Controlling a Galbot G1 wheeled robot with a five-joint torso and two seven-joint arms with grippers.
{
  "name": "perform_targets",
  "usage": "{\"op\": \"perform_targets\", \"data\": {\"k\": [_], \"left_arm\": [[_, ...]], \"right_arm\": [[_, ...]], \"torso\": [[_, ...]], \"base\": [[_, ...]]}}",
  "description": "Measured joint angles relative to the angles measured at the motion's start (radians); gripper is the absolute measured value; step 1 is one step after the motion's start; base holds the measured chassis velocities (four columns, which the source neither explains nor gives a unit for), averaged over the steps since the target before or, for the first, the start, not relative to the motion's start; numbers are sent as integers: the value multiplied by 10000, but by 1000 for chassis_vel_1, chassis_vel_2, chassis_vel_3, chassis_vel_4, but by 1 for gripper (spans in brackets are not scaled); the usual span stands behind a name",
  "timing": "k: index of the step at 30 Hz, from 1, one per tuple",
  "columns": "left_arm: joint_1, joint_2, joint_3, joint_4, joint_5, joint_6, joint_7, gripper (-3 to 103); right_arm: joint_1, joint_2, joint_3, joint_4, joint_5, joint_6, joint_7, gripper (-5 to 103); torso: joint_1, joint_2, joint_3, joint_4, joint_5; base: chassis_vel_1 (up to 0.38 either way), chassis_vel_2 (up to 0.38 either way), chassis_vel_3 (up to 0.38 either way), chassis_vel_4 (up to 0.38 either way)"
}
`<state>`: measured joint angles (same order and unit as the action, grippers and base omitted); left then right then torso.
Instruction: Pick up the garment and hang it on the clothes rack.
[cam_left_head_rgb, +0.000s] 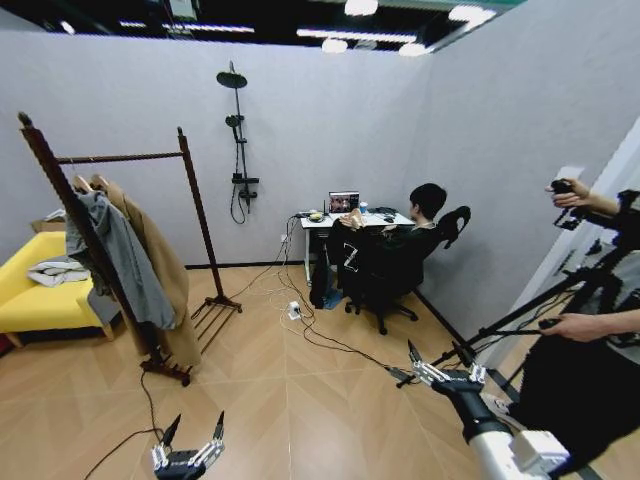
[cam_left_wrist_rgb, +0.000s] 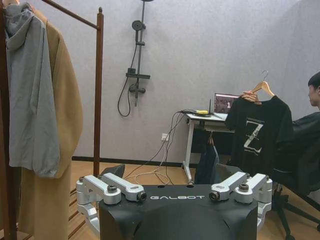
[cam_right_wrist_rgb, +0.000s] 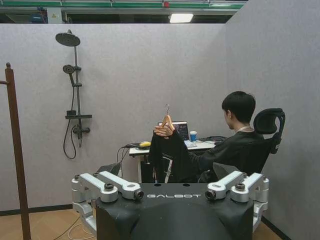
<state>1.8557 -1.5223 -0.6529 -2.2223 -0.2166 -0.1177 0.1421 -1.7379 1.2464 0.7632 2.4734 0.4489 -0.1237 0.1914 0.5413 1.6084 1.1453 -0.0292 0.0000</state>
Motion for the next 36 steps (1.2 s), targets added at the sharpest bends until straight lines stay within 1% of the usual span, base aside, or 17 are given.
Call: {"op": "perform_targets", "data": {"k": [12,17,20,24,25,27,28,29,31,32,35,36], "left_arm": [[0,0,0,0,0,0,0,100],[1,0,0,0,0,0,0,100],[1,0,0,0,0,0,0,100],[0,0,0,0,0,0,0,100],[1,0,0,0,0,0,0,100],[0,0,-1,0,0,0,-1,100],[-1,2,0,0,0,0,0,100],[0,0,0,0,0,0,0,100],[0,0,0,0,0,0,0,100],[0,0,0,0,0,0,-1,100],[0,0,2,0,0,0,6,100],[0,0,0,0,0,0,1,100]], "right_arm": [[-45,-32,66,-38,39,106,-156,100],[-98,-36,124,-59,65,198,-180,100],[-28,-37,78,-116,69,209,-191,100],[-25,-56,87,-93,110,212,-197,100],[-34,-71,122,-90,132,217,-199,100],[-43,-84,158,-91,150,229,-202,100],[-50,-94,183,-105,163,251,-205,100],[-42,-101,193,-126,178,257,-206,100],[-39,-103,197,-136,195,260,-205,100],[-33,-112,204,-141,208,262,-205,100],[-34,-124,222,-158,220,269,-207,100],[-33,-131,227,-180,224,275,-208,100]], "torso": [[-1,0,0,0,0],[-4,3,-2,-2,-1],[-2,1,-1,2,3],[-1,0,0,0,-2],[0,1,0,2,3],[0,1,0,0,2],[2,0,0,-6,-9],[2,0,0,3,6],[1,-1,0,-1,6],[2,0,0,4,-3],[1,0,0,-3,-2],[1,0,0,0,5]], "base": [[0,0,0,0],[-80,67,63,-68],[-136,142,163,-142],[-181,183,202,-190],[-189,236,237,-229],[-222,236,240,-250],[-245,239,240,-260],[-261,280,261,-260],[-261,280,281,-263],[-272,283,292,-302],[-311,312,295,-311],[-354,337,371,-346]]}}
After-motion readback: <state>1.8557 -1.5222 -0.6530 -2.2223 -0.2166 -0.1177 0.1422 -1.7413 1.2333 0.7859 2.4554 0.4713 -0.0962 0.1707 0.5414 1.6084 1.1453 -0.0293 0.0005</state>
